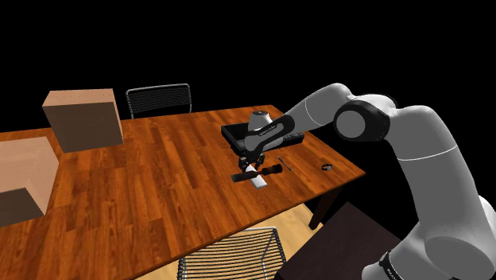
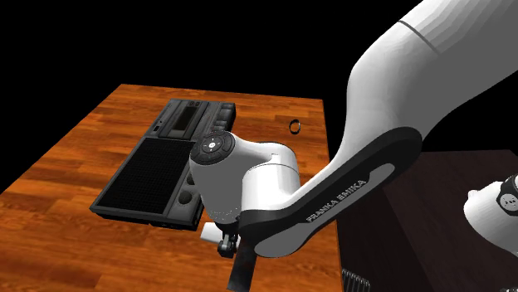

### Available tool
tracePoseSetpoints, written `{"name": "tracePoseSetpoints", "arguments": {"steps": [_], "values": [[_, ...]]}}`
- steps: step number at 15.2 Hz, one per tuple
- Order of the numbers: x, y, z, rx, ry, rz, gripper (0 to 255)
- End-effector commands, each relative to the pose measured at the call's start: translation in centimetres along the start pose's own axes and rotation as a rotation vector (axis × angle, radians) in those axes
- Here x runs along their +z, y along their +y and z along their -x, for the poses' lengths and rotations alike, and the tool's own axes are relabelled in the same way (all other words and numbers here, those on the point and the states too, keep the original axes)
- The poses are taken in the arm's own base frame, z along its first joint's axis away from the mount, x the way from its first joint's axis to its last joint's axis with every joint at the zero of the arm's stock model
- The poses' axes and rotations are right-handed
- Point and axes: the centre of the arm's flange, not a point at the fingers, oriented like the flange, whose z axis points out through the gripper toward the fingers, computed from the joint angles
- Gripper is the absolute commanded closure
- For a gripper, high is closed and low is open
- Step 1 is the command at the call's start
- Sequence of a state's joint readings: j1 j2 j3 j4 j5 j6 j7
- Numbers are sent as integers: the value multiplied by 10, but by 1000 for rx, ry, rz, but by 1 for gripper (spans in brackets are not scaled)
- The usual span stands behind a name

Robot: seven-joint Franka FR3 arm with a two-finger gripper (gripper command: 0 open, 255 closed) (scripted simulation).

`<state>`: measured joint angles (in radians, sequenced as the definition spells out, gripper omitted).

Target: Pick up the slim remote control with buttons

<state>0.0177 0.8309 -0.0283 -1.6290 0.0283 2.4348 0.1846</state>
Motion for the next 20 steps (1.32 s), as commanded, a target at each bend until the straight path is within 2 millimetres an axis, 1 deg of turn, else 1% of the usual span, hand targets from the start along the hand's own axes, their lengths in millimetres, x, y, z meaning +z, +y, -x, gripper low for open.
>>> {"name": "tracePoseSetpoints", "arguments": {"steps": [1,5,20], "values": [[1,0,0,0,-2,0,255],[1,0,0,0,-2,0,255],[-78,0,2,0,-2,0,255]]}}
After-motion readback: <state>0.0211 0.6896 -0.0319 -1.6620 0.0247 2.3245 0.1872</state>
